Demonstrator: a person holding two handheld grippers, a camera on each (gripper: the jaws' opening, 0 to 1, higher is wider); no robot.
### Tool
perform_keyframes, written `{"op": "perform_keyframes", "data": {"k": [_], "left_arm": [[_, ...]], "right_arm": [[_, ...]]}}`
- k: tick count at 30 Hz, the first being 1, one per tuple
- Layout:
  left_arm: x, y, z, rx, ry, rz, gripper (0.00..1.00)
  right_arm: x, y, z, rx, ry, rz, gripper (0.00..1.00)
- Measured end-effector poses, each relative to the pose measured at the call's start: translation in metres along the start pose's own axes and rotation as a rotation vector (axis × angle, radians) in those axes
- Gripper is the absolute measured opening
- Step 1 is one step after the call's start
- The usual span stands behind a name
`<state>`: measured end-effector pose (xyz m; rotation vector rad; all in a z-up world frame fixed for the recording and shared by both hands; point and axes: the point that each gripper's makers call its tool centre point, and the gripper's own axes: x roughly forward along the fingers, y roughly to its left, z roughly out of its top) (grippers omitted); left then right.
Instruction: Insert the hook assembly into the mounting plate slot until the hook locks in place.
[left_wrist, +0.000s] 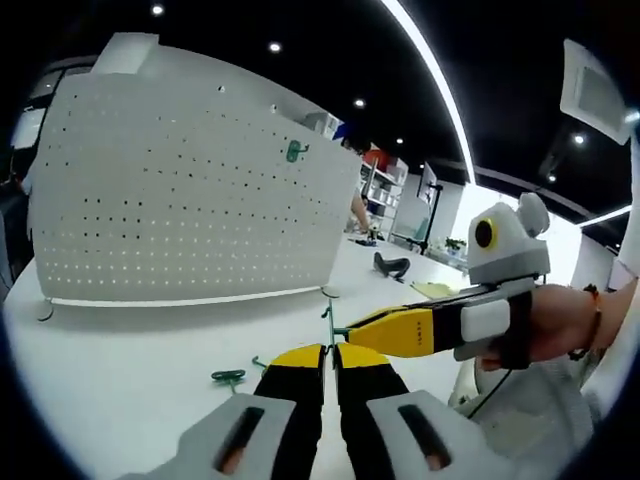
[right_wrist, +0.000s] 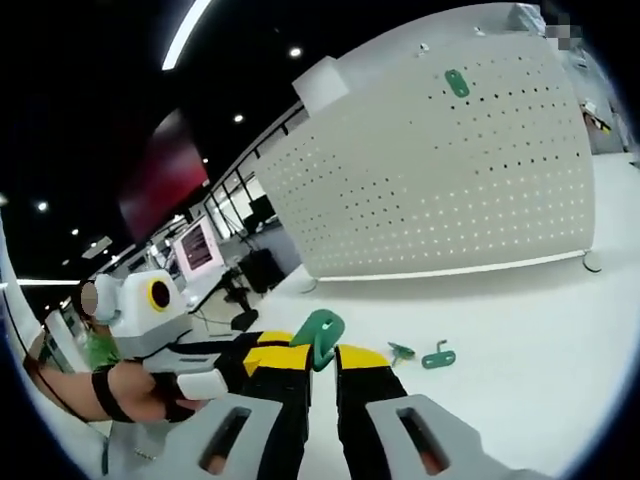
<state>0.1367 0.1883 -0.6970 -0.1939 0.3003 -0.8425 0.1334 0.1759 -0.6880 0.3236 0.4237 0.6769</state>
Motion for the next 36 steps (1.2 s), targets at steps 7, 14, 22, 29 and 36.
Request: {"op": "perform_keyframes", "data": {"k": [7, 14, 22, 29, 36], "left_arm": [[-0.017, 0.008, 0.007, 0.01, -0.039, 0.018, 0.04], [-0.031, 0.016, 0.01, 0.031, -0.062, 0.043, 0.04], [-0.044, 0.023, 0.015, 0.054, -0.085, 0.046, 0.04], [-0.046, 0.023, 0.011, 0.067, -0.063, 0.033, 0.05], [-0.04, 0.023, 0.012, 0.062, -0.057, 0.02, 0.05]], "right_arm": [[0.009, 0.016, 0.002, 0.03, -0.005, 0.023, 0.05], [0.017, 0.031, 0.0, 0.065, -0.012, 0.054, 0.05], [0.023, 0.046, 0.0, 0.179, -0.02, 0.093, 0.03], [0.024, 0.052, -0.004, 0.18, -0.001, 0.078, 0.02], [0.023, 0.047, -0.001, 0.16, -0.01, 0.061, 0.02]]}}
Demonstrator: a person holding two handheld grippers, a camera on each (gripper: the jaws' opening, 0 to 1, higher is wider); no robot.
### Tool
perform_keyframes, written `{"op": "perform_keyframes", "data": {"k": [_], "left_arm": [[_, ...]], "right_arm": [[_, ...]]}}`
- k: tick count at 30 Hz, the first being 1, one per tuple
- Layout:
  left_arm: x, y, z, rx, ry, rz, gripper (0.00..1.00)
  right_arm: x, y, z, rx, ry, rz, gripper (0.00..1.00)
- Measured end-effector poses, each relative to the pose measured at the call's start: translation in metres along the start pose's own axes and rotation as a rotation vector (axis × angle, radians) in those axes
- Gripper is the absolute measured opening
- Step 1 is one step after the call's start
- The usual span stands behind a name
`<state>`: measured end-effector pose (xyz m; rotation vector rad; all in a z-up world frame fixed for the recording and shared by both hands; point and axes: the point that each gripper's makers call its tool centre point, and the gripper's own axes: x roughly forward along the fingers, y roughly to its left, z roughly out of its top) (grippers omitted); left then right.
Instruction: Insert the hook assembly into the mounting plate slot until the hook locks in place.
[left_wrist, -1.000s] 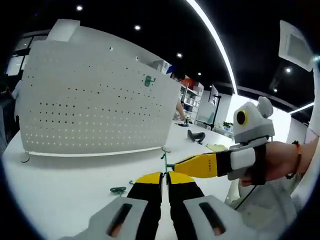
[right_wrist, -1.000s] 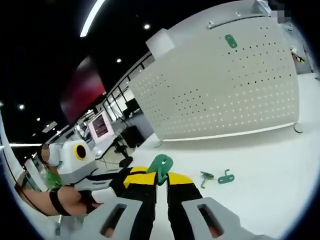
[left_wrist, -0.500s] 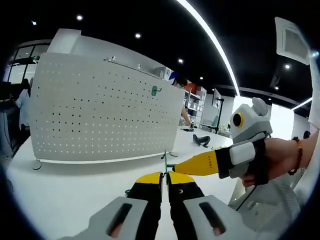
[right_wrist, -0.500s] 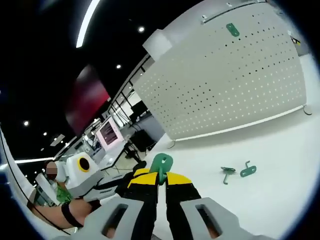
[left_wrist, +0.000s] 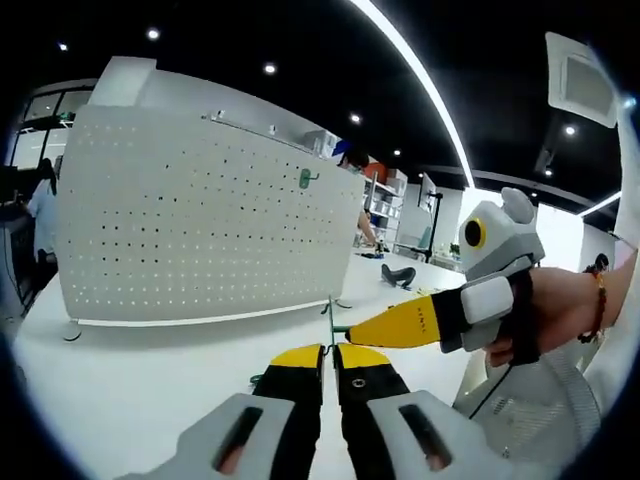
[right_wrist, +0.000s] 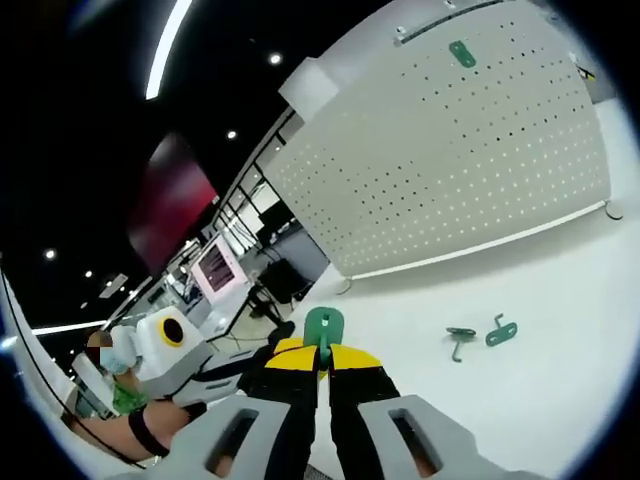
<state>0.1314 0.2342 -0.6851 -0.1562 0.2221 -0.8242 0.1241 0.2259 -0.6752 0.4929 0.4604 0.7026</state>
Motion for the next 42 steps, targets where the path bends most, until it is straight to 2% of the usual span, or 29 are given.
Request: {"op": "perform_keyframes", "data": {"k": [9, 17, 19, 26, 30, 36, 41, 42], "left_arm": [[0.002, -0.004, 0.001, -0.011, -0.019, -0.036, 0.08], [0.003, -0.011, 0.0, 0.006, -0.012, -0.077, 0.09], [0.001, -0.015, -0.001, 0.008, -0.001, -0.099, 0.1], [-0.006, -0.017, -0.002, 0.032, 0.007, -0.113, 0.15], [-0.009, -0.016, -0.003, 0.06, 0.017, -0.109, 0.2], [-0.011, -0.017, -0.004, 0.081, 0.02, -0.121, 0.22], [-0.015, -0.015, 0.0, 0.087, 0.013, -0.103, 0.26], [-0.016, -0.016, 0.002, 0.091, 0.006, -0.104, 0.27]], "right_arm": [[-0.004, -0.011, 0.004, -0.027, -0.022, -0.049, 0.01], [-0.008, -0.019, 0.02, -0.043, -0.078, -0.09, 0.01], [-0.008, -0.022, 0.027, -0.064, -0.085, -0.107, 0.01], [-0.006, -0.029, 0.048, -0.099, -0.112, -0.14, 0.01], [-0.007, -0.034, 0.062, -0.136, -0.128, -0.167, 0.01], [-0.012, -0.045, 0.084, -0.202, -0.154, -0.215, 0.01], [-0.014, -0.051, 0.105, -0.231, -0.18, -0.259, 0.01], [-0.015, -0.055, 0.109, -0.269, -0.175, -0.283, 0.01]]}}
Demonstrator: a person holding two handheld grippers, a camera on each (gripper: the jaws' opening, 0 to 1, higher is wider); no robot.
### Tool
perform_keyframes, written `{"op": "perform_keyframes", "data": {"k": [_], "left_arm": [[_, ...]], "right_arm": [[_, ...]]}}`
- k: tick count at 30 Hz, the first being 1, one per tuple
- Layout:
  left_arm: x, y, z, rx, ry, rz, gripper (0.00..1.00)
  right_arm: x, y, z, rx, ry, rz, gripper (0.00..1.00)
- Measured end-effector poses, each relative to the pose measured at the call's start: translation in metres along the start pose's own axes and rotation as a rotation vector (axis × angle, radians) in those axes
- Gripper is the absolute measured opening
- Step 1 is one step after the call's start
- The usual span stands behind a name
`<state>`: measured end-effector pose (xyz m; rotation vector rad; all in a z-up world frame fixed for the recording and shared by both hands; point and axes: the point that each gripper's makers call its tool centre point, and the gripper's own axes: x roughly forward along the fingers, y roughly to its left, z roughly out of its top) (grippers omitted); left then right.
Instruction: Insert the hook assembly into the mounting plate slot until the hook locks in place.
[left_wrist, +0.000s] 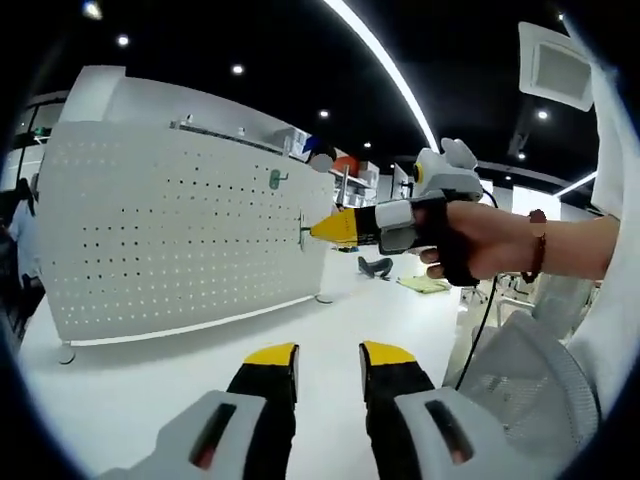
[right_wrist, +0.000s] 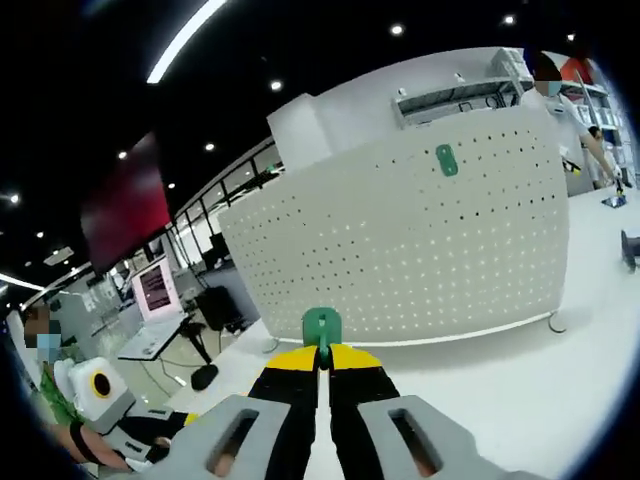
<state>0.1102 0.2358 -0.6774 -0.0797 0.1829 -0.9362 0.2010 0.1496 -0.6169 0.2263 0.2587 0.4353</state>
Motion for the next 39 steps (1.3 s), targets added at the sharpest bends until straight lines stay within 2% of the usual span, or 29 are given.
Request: {"op": "perform_keyframes", "data": {"k": [2, 7, 15, 18, 24, 27, 34, 39], "left_arm": [[0.0, 0.0, 0.0, 0.003, -0.001, 0.0, 0.3], [-0.006, -0.002, -0.001, 0.033, 0.017, 0.001, 0.37], [-0.011, -0.002, 0.005, 0.054, -0.006, 0.001, 0.42], [-0.011, -0.001, 0.004, 0.055, 0.001, 0.006, 0.43], [-0.01, -0.002, 0.007, 0.039, -0.028, 0.012, 0.45], [-0.01, -0.005, 0.007, 0.019, -0.04, 0.003, 0.49], [-0.011, -0.004, 0.006, 0.03, -0.026, -0.004, 0.56], [-0.011, -0.002, 0.004, 0.027, -0.025, -0.008, 0.56]], "right_arm": [[0.003, -0.006, 0.007, -0.057, -0.008, -0.022, 0.01], [0.009, -0.018, 0.02, -0.088, -0.017, -0.058, 0.01], [0.018, -0.021, 0.04, -0.158, -0.046, -0.094, 0.01], [0.021, -0.023, 0.046, -0.171, -0.059, -0.102, 0.01], [0.028, -0.034, 0.062, -0.177, -0.095, -0.143, 0.01], [0.031, -0.038, 0.072, -0.176, -0.123, -0.158, 0.01], [0.037, -0.052, 0.095, -0.184, -0.168, -0.202, 0.01], [0.04, -0.059, 0.111, -0.189, -0.209, -0.231, 0.01]]}}
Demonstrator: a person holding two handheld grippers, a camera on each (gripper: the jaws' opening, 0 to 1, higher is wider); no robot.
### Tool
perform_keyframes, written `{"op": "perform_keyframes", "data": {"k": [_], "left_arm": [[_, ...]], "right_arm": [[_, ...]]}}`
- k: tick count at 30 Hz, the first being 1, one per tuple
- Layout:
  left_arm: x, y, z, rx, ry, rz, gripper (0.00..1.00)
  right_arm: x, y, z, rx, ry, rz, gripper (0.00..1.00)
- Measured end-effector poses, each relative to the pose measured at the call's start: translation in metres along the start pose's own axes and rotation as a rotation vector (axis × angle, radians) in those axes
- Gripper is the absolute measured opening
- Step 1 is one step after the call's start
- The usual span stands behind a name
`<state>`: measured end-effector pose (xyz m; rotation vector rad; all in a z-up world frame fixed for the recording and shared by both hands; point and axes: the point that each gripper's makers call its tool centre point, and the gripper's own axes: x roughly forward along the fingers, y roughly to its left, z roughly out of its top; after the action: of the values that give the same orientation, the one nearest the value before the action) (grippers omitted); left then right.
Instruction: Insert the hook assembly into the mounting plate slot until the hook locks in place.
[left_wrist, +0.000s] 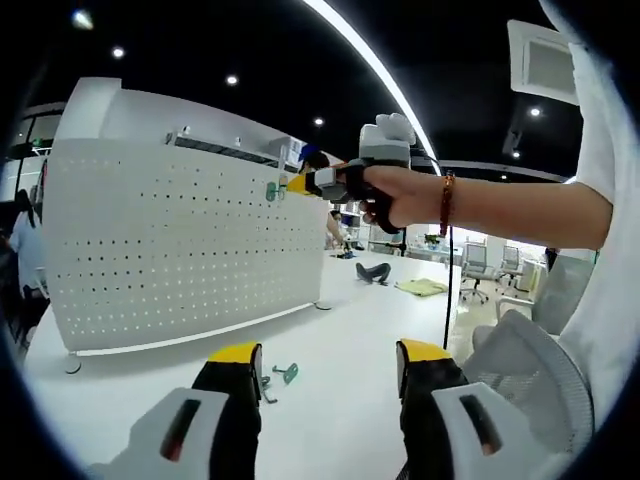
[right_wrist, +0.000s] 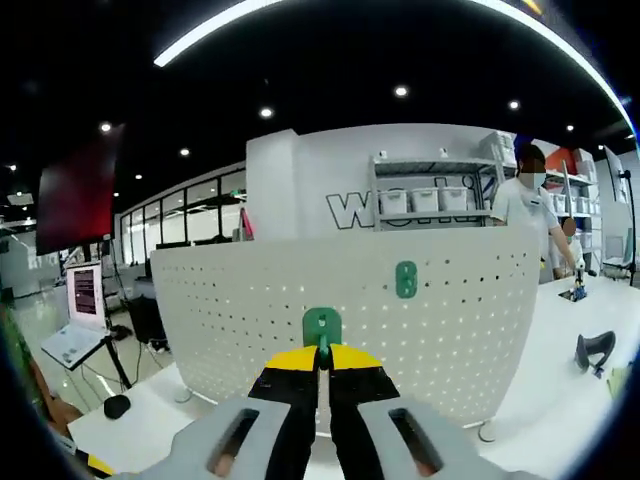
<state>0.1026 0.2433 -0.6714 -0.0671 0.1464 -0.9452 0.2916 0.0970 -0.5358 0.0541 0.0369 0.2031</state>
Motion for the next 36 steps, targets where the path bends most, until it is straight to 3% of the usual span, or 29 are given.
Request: {"op": "perform_keyframes", "data": {"k": [9, 18, 36], "left_arm": [[0.003, 0.002, 0.0, -0.016, -0.007, -0.011, 0.58], [0.003, -0.001, -0.004, -0.014, 0.006, -0.021, 0.59], [0.006, 0.002, 0.005, 0.006, -0.012, -0.04, 0.59]], "right_arm": [[0.019, -0.004, 0.016, -0.016, -0.025, -0.017, 0.01], [0.032, -0.011, 0.019, -0.029, -0.026, -0.042, 0.01], [0.05, -0.015, 0.029, -0.08, -0.017, -0.066, 0.01]]}}
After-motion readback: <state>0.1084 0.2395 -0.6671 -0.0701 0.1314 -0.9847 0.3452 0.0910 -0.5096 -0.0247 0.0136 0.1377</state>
